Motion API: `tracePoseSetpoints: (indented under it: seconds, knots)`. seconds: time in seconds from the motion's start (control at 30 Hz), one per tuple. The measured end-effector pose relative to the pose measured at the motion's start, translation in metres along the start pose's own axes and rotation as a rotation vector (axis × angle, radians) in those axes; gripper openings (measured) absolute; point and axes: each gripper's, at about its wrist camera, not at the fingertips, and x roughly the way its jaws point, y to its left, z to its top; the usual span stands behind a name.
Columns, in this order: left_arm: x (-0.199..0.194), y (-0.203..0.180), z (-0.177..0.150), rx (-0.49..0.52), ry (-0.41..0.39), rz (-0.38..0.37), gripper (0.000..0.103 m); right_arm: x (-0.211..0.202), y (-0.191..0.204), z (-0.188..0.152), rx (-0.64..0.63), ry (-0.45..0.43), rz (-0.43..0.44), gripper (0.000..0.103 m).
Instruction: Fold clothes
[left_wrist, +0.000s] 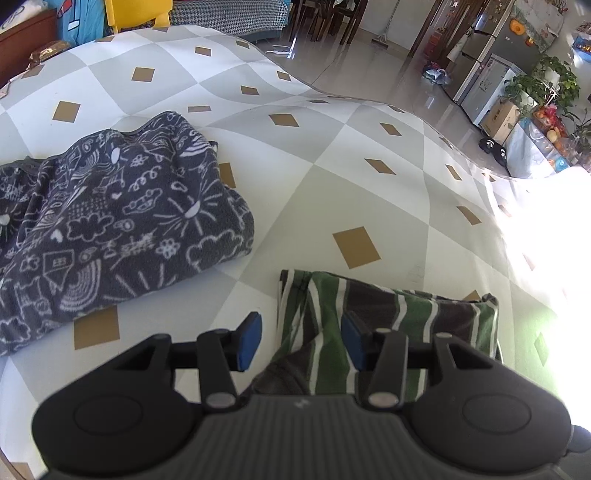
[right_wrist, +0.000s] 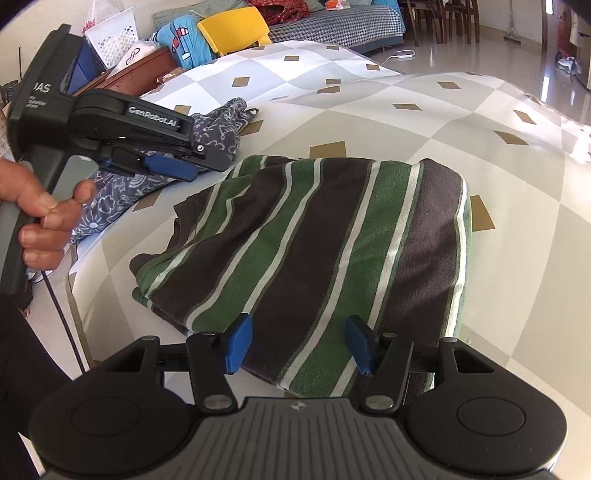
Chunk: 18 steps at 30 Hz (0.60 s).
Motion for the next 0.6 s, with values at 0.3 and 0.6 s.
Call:
tracePoseSetpoints:
  seconds: [0.3, 0.6]
  knots:
    - [-0.003, 0.012, -0.031, -0.113, 0.089, -0.073, 0.045, 0.002, 0.004, -0.002, -0.031, -0.007, -0.021, 0.056]
    - [-0.002, 0.014, -0.035, -0.17, 0.067, -0.055, 0.046, 0.002, 0.007, -0.005, -0.077, -0.018, -0.031, 0.056]
